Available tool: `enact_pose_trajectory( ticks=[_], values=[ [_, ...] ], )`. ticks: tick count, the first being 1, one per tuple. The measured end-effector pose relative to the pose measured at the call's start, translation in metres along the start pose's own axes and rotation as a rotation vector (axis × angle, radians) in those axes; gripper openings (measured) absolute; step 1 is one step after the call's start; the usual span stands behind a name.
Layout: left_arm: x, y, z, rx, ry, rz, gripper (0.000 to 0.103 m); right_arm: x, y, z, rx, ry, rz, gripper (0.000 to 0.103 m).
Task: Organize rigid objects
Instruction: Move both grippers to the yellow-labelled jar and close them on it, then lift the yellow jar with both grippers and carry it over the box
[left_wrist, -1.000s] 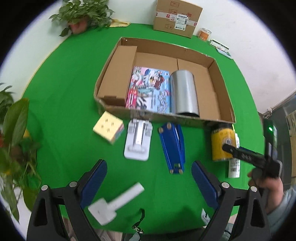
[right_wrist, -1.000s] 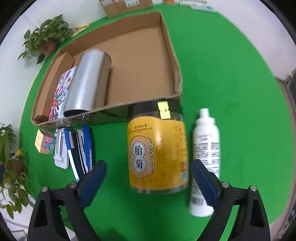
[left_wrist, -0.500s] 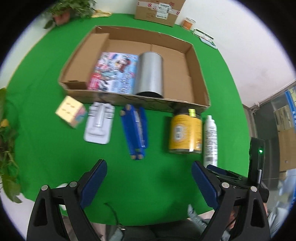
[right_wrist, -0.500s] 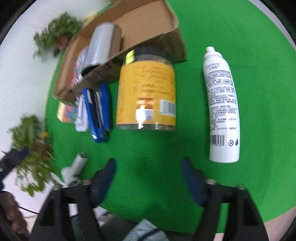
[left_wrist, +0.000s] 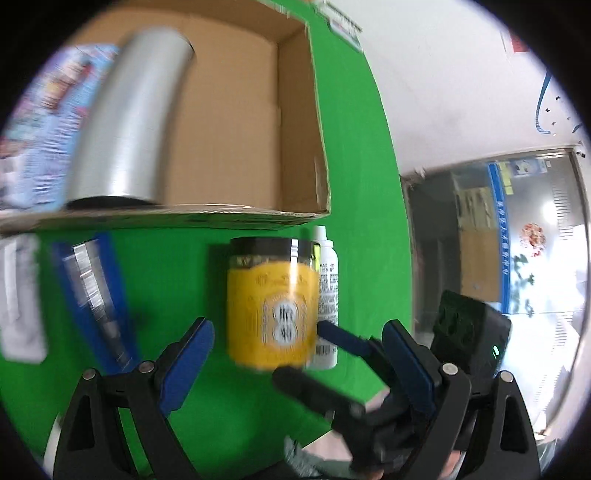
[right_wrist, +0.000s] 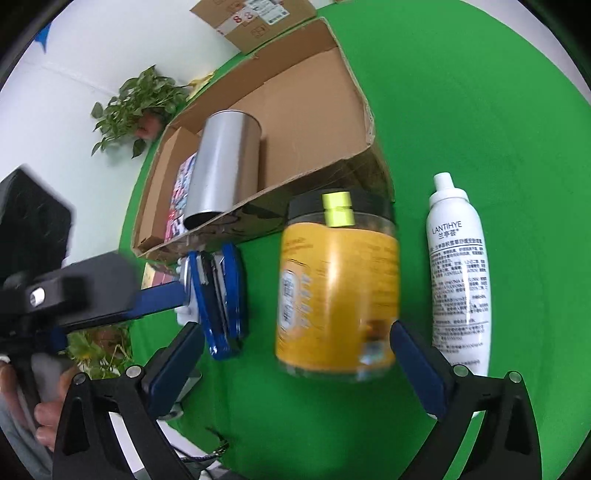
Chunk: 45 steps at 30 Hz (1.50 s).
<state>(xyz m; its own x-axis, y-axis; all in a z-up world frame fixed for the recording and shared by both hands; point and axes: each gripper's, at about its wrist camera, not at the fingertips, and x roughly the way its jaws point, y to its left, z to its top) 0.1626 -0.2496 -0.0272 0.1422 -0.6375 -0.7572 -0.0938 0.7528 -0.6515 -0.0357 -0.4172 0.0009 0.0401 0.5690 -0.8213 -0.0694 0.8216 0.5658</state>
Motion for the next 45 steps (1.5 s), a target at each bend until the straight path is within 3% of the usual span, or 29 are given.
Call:
enact_pose_trajectory(
  ticks=[2,4,7,10,14,17,20,24,26,29,36,41,45],
  values=[
    [0.025,0.010,0.012,-0.036,0.061,-0.054,0.093,0.002,-0.003,0.004,0.037,-0.003,-0.027,0.101],
    [0.043,0.016,0.018,-0.054,0.107,-0.079,0.091,0.011,-0.005,0.007,0.057,0.015,-0.058,0.093],
    [0.061,0.018,0.023,-0.031,0.157,-0.071,0.091,0.023,-0.007,0.013,0.071,0.034,-0.115,0.084],
    [0.072,0.023,0.022,-0.037,0.199,-0.045,0.076,0.033,-0.008,0.018,0.088,0.055,-0.164,0.083],
    [0.066,0.025,0.007,-0.034,0.224,-0.029,0.074,0.040,-0.002,0.021,0.083,0.092,-0.179,0.081],
    [0.057,0.022,-0.019,0.014,0.264,0.009,0.074,0.041,0.005,0.004,0.077,0.135,-0.165,0.083],
    [0.051,0.033,-0.039,-0.040,0.288,0.017,0.075,0.051,0.012,-0.017,0.071,0.203,-0.133,0.084],
    [0.049,0.046,-0.034,-0.146,0.250,-0.031,0.079,0.067,0.014,-0.015,0.078,0.218,-0.122,0.086],
    [0.049,0.042,-0.028,-0.145,0.235,-0.017,0.079,0.073,0.021,-0.004,0.041,0.221,-0.150,0.085],
    [0.038,0.030,-0.026,-0.075,0.204,-0.009,0.080,0.074,0.034,0.009,-0.030,0.214,-0.191,0.084],
    [-0.036,-0.022,-0.011,0.062,0.074,0.032,0.079,0.019,0.079,0.042,-0.134,0.104,-0.141,0.084],
    [-0.095,-0.061,0.025,0.133,-0.049,0.064,0.079,-0.029,0.122,0.087,-0.187,-0.042,-0.114,0.084],
    [-0.118,-0.072,0.049,0.166,-0.101,0.097,0.078,-0.053,0.132,0.127,-0.175,-0.089,-0.069,0.084]
  ],
)
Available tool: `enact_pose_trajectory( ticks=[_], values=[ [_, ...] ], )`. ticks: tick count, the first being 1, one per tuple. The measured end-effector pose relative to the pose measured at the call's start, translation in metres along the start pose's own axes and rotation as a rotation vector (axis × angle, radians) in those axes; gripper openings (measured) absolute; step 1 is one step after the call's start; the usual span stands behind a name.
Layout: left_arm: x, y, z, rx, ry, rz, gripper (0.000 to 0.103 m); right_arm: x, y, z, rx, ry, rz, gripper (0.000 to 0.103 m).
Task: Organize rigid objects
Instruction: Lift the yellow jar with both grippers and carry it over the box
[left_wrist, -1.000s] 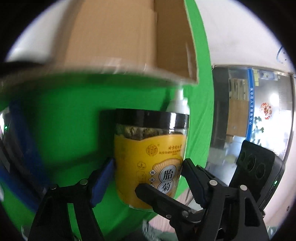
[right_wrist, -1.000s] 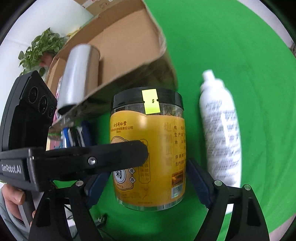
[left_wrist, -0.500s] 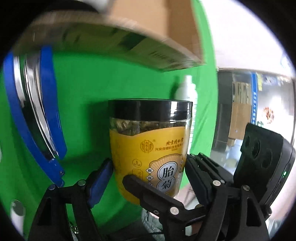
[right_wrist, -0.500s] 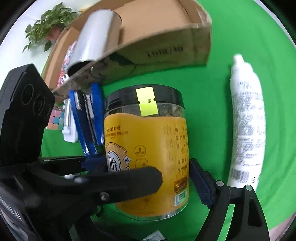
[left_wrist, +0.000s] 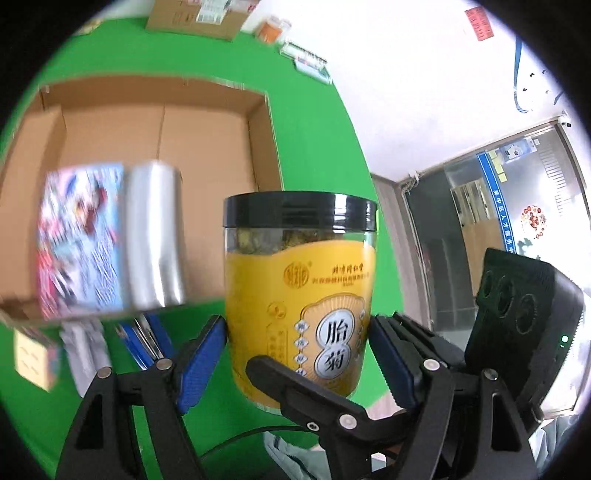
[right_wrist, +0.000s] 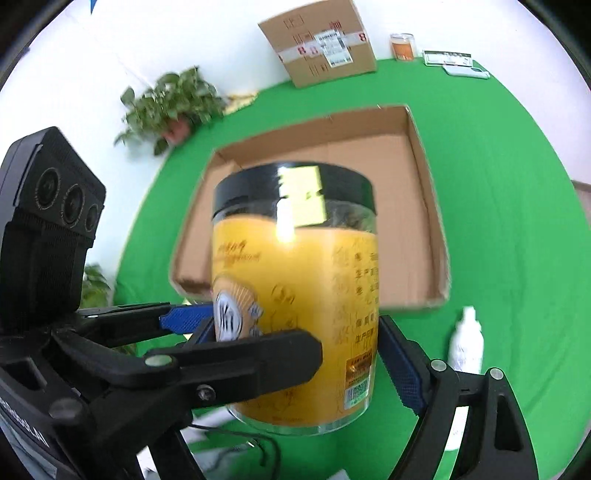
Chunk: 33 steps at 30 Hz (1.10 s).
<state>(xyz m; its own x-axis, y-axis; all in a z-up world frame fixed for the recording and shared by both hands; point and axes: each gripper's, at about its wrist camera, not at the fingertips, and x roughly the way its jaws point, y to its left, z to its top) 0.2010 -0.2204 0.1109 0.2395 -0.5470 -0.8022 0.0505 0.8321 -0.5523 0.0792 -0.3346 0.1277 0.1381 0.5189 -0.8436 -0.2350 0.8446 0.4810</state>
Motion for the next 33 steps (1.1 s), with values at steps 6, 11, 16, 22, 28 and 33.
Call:
enact_pose_trajectory(
  ticks=[6,11,16,22,28,33],
  values=[
    [0.007,0.021,0.025,-0.037,0.017,-0.004,0.078,0.015,0.001,0.044,0.041,0.004,0.022,0.084],
    [0.029,0.039,0.034,-0.078,0.061,-0.008,0.078,0.050,-0.018,0.055,0.056,0.044,0.018,0.084],
    [0.057,0.053,0.042,-0.114,0.106,0.000,0.077,0.096,-0.034,0.061,0.091,0.111,-0.009,0.084],
    [0.071,0.052,0.043,-0.075,0.135,0.060,0.075,0.139,-0.066,0.053,0.152,0.184,-0.081,0.084],
    [0.047,0.063,0.035,-0.135,0.069,0.070,0.074,0.161,-0.080,0.060,0.136,0.233,-0.015,0.093],
    [0.015,0.066,0.020,-0.154,-0.004,0.104,0.074,0.154,-0.068,0.057,0.068,0.235,0.072,0.095]
  ],
)
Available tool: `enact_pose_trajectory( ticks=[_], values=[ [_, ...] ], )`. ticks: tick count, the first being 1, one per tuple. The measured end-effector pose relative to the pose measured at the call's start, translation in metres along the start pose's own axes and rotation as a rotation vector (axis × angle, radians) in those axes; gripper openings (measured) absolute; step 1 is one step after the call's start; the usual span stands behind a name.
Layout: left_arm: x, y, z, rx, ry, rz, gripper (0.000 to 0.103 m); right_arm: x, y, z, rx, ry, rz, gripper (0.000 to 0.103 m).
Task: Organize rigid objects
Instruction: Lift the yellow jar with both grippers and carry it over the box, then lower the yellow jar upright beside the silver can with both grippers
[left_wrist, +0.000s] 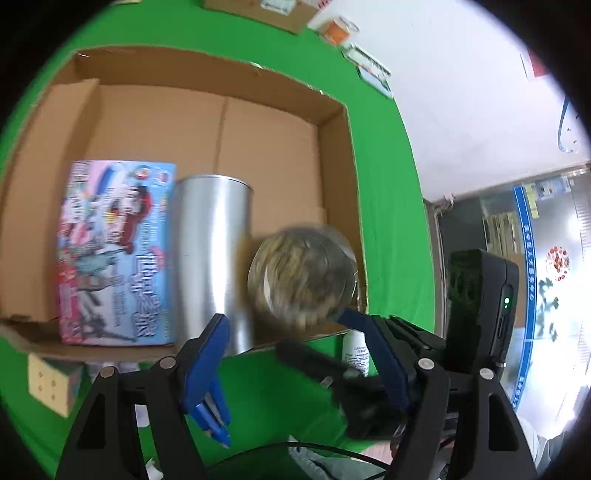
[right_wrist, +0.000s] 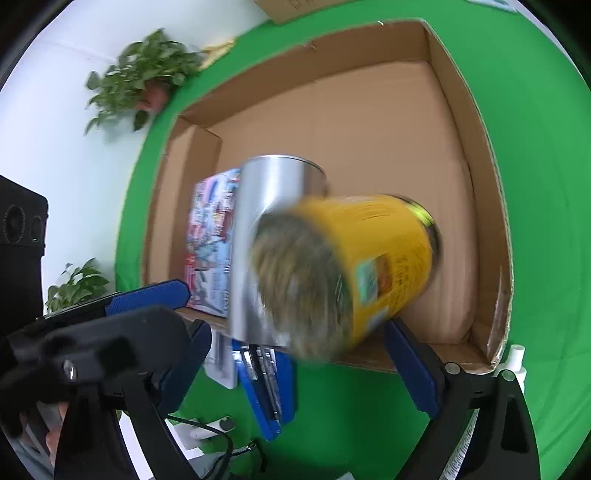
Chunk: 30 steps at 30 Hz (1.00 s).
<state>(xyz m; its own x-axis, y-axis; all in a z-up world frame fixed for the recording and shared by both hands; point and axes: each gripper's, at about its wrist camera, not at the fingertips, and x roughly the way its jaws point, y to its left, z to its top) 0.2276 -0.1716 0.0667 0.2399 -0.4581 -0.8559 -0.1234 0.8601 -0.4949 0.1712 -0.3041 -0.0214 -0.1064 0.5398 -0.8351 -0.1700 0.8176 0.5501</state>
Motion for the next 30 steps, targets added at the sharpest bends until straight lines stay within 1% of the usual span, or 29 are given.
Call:
enact_pose_trajectory(
  ticks=[3,6,8,10,11,12,13,14,15,17,22,24,26,28,29,30],
  values=[
    [-0.017,0.008,-0.010,-0.032,-0.046,-0.005,0.075,-0.012,0.000,-0.002,0.033,-0.056,-0.028,0.095],
    [-0.023,0.012,-0.016,-0.044,-0.062,0.008,0.075,-0.025,-0.004,-0.001,0.057,-0.104,-0.056,0.094],
    [-0.025,0.015,-0.020,-0.052,-0.075,-0.003,0.075,-0.037,-0.010,-0.001,0.060,-0.129,-0.069,0.094],
    [-0.024,0.016,-0.019,-0.060,-0.077,-0.014,0.075,-0.044,-0.016,0.003,0.038,-0.145,-0.113,0.094],
    [-0.022,0.017,-0.018,-0.062,-0.076,-0.014,0.075,-0.047,-0.019,0.003,0.022,-0.148,-0.143,0.093],
    [-0.021,0.017,-0.017,-0.061,-0.073,-0.013,0.075,-0.047,-0.020,0.004,-0.002,-0.146,-0.174,0.089],
    [-0.020,0.016,-0.016,-0.058,-0.072,-0.012,0.075,-0.044,-0.021,0.005,-0.027,-0.135,-0.188,0.086],
    [-0.019,0.016,-0.015,-0.055,-0.072,-0.010,0.075,-0.043,-0.022,0.004,-0.050,-0.122,-0.187,0.084],
    [-0.017,0.016,-0.014,-0.052,-0.072,-0.008,0.075,-0.041,-0.020,0.003,-0.070,-0.111,-0.174,0.084],
    [-0.015,0.019,-0.013,-0.055,-0.066,-0.011,0.075,-0.040,-0.017,0.001,-0.087,-0.117,-0.164,0.084],
    [-0.007,0.025,-0.007,-0.079,-0.049,-0.026,0.075,-0.034,-0.012,0.012,-0.091,-0.123,-0.190,0.082],
    [-0.003,0.024,-0.003,-0.085,-0.032,-0.053,0.075,-0.035,-0.010,0.021,-0.087,-0.119,-0.187,0.082],
    [0.006,0.022,0.004,-0.084,0.000,-0.100,0.075,-0.038,-0.009,0.026,-0.080,-0.112,-0.174,0.082],
    [0.019,0.022,0.014,-0.106,0.038,-0.142,0.075,-0.044,-0.017,0.029,-0.028,-0.091,-0.133,0.082],
    [0.028,0.021,0.022,-0.123,0.065,-0.171,0.075,-0.046,-0.024,0.029,0.017,-0.079,-0.098,0.081],
    [0.033,0.019,0.026,-0.130,0.076,-0.189,0.075,-0.048,-0.033,0.028,0.065,-0.059,-0.056,0.077]
  ],
)
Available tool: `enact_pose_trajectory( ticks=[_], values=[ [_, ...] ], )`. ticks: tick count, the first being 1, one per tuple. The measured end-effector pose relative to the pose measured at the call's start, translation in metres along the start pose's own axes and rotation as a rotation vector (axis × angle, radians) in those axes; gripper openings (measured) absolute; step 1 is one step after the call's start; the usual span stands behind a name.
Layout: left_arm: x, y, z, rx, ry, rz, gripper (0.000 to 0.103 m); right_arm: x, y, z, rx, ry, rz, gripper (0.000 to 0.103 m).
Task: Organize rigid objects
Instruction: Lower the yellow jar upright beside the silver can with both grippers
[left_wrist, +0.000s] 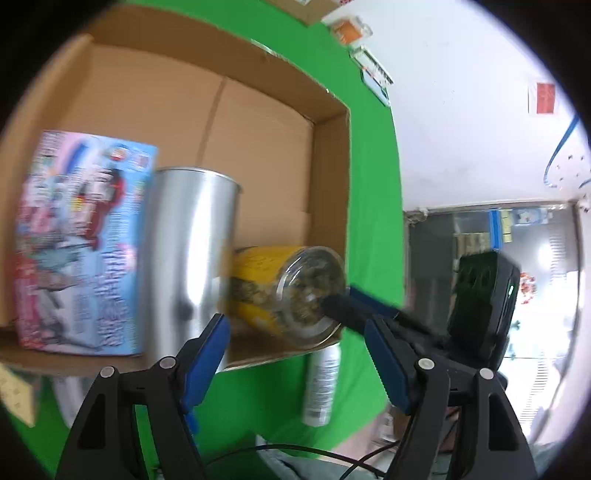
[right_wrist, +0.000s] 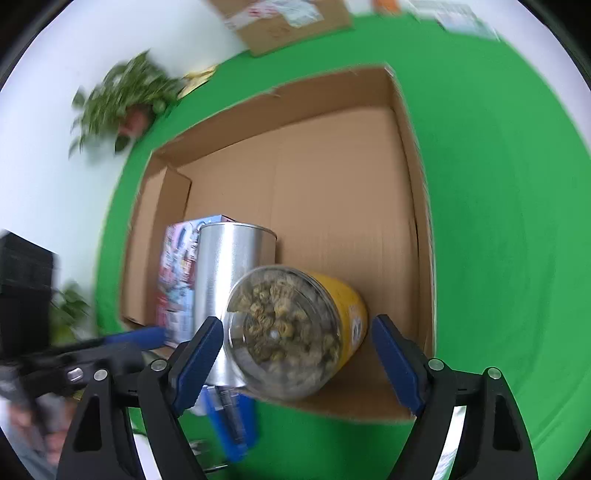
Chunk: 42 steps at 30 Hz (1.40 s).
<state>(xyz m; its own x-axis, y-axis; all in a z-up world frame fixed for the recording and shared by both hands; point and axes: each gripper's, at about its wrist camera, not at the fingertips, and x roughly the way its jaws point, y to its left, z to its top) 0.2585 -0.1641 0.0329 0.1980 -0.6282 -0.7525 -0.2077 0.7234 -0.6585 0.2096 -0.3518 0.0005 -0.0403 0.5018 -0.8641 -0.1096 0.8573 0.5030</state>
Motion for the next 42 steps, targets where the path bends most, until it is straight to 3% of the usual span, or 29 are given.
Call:
enact_pose_trajectory(
  ticks=[5,9,12,15,19,26,30,34,40,42],
  values=[
    [0.031,-0.012,0.027,-0.001,0.080,-0.053,0.075,-0.001,-0.009,-0.009,-0.059,0.069,0.005,0.070],
    [0.060,-0.012,0.037,-0.021,0.174,0.060,0.075,0.014,-0.012,-0.013,-0.035,0.105,0.017,0.064],
    [0.068,-0.009,0.036,-0.046,0.188,0.103,0.075,0.025,-0.017,-0.010,0.024,0.107,0.043,0.063],
    [0.070,-0.009,0.032,-0.030,0.195,0.127,0.074,0.025,-0.012,-0.009,-0.012,0.085,0.028,0.063],
    [0.061,-0.020,0.029,0.010,0.154,0.128,0.075,0.019,-0.010,-0.009,-0.025,0.057,0.011,0.061],
    [0.035,-0.037,0.029,0.102,0.047,0.085,0.074,-0.014,-0.004,0.006,-0.082,-0.136,0.043,0.061],
    [0.039,-0.017,0.012,0.058,0.071,0.064,0.074,-0.001,-0.014,-0.009,-0.076,-0.071,0.064,0.048],
    [0.033,-0.009,0.007,0.040,0.032,0.021,0.074,0.003,-0.016,-0.023,-0.056,-0.092,0.077,0.048],
    [0.021,-0.021,0.030,0.066,-0.036,0.059,0.074,-0.004,-0.007,-0.010,-0.085,-0.145,0.070,0.048],
    [0.015,-0.022,0.040,0.067,-0.055,0.053,0.074,-0.011,-0.013,0.000,-0.064,-0.154,0.071,0.055]
  ],
)
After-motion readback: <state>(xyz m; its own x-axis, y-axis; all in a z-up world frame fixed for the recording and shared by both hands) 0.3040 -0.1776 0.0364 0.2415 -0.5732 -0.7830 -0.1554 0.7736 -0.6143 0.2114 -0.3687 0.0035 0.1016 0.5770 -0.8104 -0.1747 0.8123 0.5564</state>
